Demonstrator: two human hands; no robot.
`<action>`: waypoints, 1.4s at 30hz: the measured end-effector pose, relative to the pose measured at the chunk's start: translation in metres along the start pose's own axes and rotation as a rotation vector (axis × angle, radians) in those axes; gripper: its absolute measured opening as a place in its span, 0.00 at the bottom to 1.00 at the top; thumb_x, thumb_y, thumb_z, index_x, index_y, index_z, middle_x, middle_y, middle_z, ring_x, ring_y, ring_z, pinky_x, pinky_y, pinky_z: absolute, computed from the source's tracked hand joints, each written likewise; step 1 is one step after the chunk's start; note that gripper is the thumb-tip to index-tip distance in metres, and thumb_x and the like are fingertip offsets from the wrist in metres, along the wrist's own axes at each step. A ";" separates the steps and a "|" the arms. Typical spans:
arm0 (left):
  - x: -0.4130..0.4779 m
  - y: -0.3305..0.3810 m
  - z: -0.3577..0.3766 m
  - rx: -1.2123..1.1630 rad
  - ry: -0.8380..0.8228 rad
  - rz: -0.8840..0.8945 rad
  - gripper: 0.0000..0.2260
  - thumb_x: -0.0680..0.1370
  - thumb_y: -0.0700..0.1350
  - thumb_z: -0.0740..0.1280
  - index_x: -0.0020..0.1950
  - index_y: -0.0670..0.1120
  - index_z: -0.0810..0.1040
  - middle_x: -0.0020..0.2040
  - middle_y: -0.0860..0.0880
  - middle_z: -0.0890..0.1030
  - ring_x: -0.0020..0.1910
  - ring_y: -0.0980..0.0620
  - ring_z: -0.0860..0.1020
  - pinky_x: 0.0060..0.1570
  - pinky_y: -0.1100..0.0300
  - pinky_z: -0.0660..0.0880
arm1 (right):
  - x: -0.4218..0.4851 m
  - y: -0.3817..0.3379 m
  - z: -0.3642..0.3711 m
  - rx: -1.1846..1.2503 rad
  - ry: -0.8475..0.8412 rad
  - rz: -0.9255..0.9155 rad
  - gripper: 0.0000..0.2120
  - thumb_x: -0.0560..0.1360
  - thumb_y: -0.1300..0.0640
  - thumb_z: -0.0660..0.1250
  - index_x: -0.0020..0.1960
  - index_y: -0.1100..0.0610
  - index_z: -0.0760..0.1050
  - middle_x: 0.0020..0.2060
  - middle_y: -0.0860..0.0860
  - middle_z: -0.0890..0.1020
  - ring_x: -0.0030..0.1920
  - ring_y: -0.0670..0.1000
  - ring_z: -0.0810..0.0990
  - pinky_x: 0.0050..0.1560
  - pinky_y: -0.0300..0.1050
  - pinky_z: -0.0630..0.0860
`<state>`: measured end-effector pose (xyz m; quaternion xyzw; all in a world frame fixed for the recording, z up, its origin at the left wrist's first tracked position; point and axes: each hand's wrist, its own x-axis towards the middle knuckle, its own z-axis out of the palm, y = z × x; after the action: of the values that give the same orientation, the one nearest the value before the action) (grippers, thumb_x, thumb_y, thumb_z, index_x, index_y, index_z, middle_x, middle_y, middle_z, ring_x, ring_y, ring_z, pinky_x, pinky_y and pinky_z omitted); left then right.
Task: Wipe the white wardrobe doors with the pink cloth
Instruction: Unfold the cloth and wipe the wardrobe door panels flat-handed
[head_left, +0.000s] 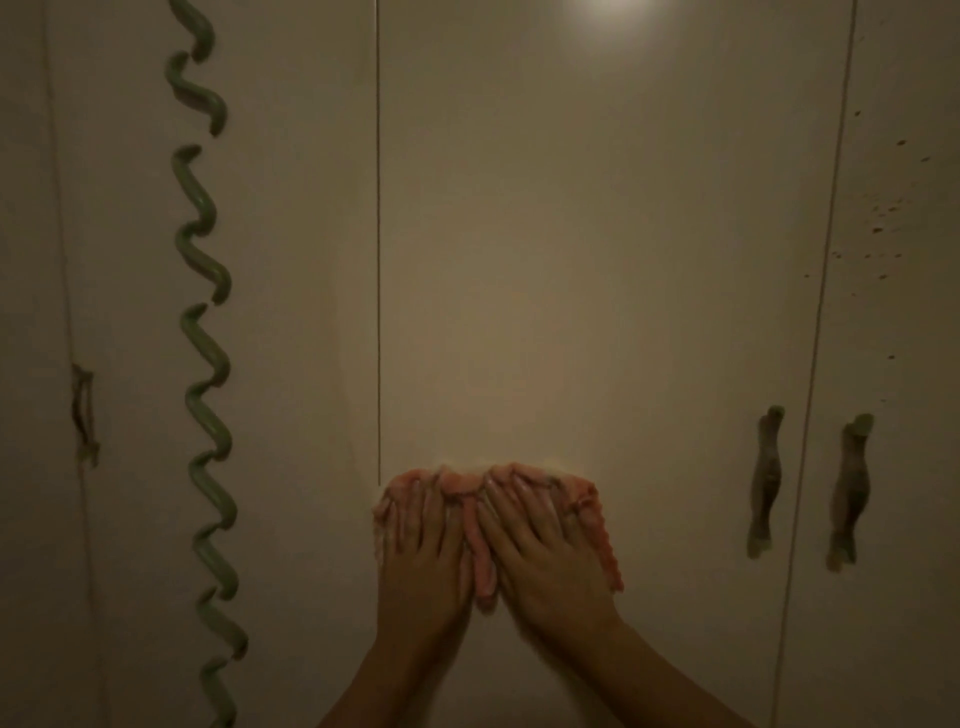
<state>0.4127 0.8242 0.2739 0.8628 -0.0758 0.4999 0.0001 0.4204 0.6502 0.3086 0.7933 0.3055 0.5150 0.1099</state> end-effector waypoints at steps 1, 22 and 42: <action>-0.002 0.000 0.001 0.013 -0.005 0.005 0.27 0.77 0.48 0.56 0.74 0.39 0.65 0.78 0.41 0.55 0.77 0.36 0.53 0.70 0.36 0.58 | -0.002 -0.001 0.001 -0.004 -0.004 0.002 0.32 0.72 0.50 0.59 0.76 0.54 0.64 0.78 0.51 0.58 0.79 0.55 0.49 0.73 0.57 0.53; 0.205 0.004 -0.098 -0.022 0.170 -0.044 0.28 0.80 0.54 0.48 0.79 0.48 0.49 0.80 0.45 0.49 0.78 0.46 0.45 0.75 0.46 0.43 | 0.154 0.110 -0.079 -0.082 0.162 0.176 0.29 0.79 0.47 0.58 0.78 0.52 0.58 0.78 0.51 0.58 0.78 0.56 0.51 0.75 0.57 0.42; 0.216 0.021 -0.103 -0.062 0.231 -0.027 0.26 0.81 0.52 0.48 0.79 0.48 0.51 0.79 0.45 0.52 0.78 0.45 0.47 0.76 0.47 0.43 | 0.155 0.133 -0.097 -0.072 0.160 0.194 0.28 0.80 0.46 0.54 0.79 0.52 0.56 0.78 0.52 0.57 0.78 0.59 0.51 0.75 0.58 0.43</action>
<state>0.4271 0.7834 0.5102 0.8000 -0.0791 0.5932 0.0426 0.4279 0.6242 0.5332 0.7711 0.2163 0.5955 0.0632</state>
